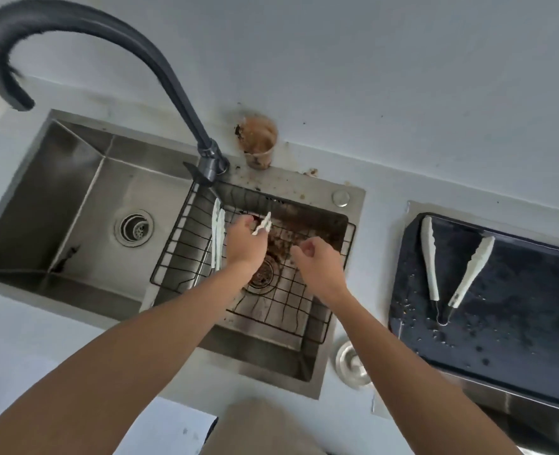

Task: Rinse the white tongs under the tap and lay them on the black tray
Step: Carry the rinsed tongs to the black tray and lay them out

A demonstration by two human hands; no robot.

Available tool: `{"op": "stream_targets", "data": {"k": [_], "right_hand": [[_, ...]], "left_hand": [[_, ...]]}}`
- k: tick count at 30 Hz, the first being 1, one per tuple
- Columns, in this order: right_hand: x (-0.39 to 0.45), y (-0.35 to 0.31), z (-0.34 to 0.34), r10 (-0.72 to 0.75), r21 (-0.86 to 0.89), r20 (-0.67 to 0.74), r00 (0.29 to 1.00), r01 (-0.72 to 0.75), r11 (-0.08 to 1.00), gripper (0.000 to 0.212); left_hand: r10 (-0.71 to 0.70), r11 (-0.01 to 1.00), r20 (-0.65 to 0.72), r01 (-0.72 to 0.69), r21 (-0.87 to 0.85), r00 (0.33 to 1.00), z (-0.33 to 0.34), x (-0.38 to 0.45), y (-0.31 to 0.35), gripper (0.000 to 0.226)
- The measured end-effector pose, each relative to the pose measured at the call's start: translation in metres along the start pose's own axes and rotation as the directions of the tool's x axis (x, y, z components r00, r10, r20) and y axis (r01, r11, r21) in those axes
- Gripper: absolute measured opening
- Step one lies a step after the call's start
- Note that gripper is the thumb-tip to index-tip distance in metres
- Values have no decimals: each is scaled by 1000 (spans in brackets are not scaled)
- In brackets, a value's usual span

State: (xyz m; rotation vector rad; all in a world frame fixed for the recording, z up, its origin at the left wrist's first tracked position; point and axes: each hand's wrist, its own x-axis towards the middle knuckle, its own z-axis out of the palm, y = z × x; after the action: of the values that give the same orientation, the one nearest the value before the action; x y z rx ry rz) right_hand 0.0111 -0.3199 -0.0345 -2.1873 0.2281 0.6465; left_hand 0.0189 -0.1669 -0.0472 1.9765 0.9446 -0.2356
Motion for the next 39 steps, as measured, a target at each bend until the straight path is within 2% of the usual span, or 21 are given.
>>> {"op": "stream_targets", "data": {"k": [2, 6, 7, 9, 12, 15, 18, 25, 28, 30, 32, 36, 39], "right_hand": [[11, -8, 34, 59, -12, 126, 990, -58, 998, 29], [21, -16, 82, 193, 4, 290, 937, -203, 979, 44], [22, -18, 90, 227, 6, 307, 924, -240, 971, 46], [25, -20, 101, 290, 9, 336, 896, -311, 950, 45], [27, -22, 112, 342, 70, 345, 874, -387, 919, 34], [26, -24, 113, 377, 203, 310, 873, -448, 870, 25], [22, -22, 108, 400, 259, 318, 860, -484, 836, 17], [6, -7, 90, 361, 312, 302, 882, -450, 837, 14], [2, -2, 86, 336, 306, 298, 893, -423, 853, 13], [1, -1, 83, 313, 284, 301, 901, -398, 872, 11], [-1, -3, 81, 280, 290, 329, 902, -379, 879, 12], [2, -13, 82, 224, 357, 330, 917, -341, 870, 13], [0, -21, 87, 196, 369, 292, 936, -299, 880, 13]], "left_hand": [[-73, 996, -27, 74, 41, 997, -21, 14, -19, 51], [-196, 978, 28, 193, 78, 980, -36, 39, -64, 79], [-220, 974, 45, 217, 68, 974, -39, 41, -68, 76], [-246, 968, 108, 240, 69, 963, -49, 34, -62, 51], [-250, 965, 139, 235, 117, 958, -49, 38, -71, 31], [-169, 977, 147, 145, 155, 975, -48, 40, -78, 22], [-119, 978, 204, 79, 191, 972, -49, 36, -73, 11], [-93, 977, 303, 29, 210, 949, -45, 25, -61, 11], [-105, 978, 308, 42, 206, 946, -41, 19, -59, 20], [-118, 980, 297, 62, 191, 948, -40, 16, -59, 20], [-128, 985, 287, 87, 151, 949, -40, 16, -60, 7], [-126, 992, 242, 119, 42, 962, -45, 14, -60, 9], [-180, 981, 169, 190, -46, 969, -47, 13, -62, 15]]}}
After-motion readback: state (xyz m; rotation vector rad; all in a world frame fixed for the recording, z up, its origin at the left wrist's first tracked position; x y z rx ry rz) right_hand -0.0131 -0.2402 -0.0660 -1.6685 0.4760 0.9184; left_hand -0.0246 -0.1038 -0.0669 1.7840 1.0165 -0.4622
